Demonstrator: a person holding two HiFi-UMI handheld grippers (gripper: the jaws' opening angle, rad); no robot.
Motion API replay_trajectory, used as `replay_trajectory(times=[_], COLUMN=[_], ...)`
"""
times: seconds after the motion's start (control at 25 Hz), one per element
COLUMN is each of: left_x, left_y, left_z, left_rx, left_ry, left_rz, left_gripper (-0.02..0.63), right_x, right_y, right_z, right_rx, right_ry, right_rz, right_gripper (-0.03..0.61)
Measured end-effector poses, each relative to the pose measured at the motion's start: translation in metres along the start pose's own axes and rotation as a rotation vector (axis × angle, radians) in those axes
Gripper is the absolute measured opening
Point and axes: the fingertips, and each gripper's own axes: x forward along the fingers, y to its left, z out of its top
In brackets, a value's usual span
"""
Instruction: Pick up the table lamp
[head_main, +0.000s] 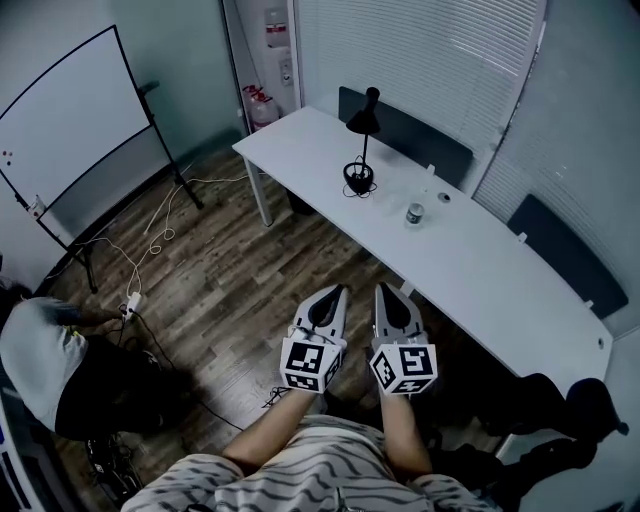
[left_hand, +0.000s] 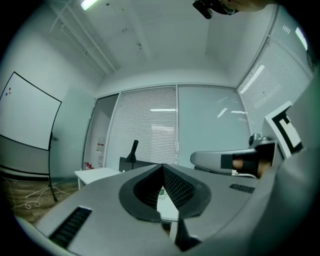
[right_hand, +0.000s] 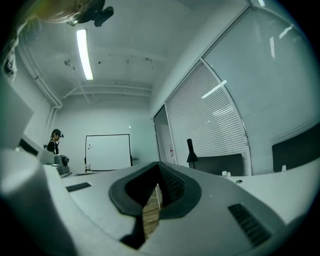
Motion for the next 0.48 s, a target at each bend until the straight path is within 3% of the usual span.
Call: replay_trajectory(times=[0.48], left_x=[0.083], left_y=[0.080], left_z=[0.013], left_rx=[-0.024], left_ry=[-0.005], left_rz=[-0.017], left_gripper=[0.005], right_x=[0.113], right_y=[-0.017], right_z=[0.006], right_rx=[-0.024], right_ry=[0.023], right_rz=[-0.024], right_gripper=[0.011])
